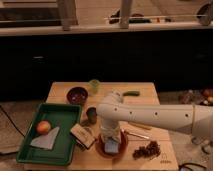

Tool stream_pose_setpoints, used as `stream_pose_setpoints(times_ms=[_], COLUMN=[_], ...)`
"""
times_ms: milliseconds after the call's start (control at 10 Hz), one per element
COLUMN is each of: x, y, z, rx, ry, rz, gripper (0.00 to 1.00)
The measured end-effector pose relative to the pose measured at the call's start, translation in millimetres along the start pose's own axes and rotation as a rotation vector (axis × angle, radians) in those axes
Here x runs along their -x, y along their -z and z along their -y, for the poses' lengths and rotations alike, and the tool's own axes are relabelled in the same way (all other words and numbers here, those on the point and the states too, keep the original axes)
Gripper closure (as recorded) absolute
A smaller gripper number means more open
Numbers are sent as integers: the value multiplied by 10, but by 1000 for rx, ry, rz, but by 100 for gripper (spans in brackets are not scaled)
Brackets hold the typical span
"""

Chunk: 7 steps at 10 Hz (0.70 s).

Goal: Wipe red bowl with sponge

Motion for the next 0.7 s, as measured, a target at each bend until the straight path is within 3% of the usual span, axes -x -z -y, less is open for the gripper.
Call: stream_pose_setpoints(times_ms=[400, 700], x=[-173, -290], y=[81, 160], z=[-138, -85], rx=[-18, -36], ry=[-57, -64], rz=[-8, -16], gripper=[100, 100])
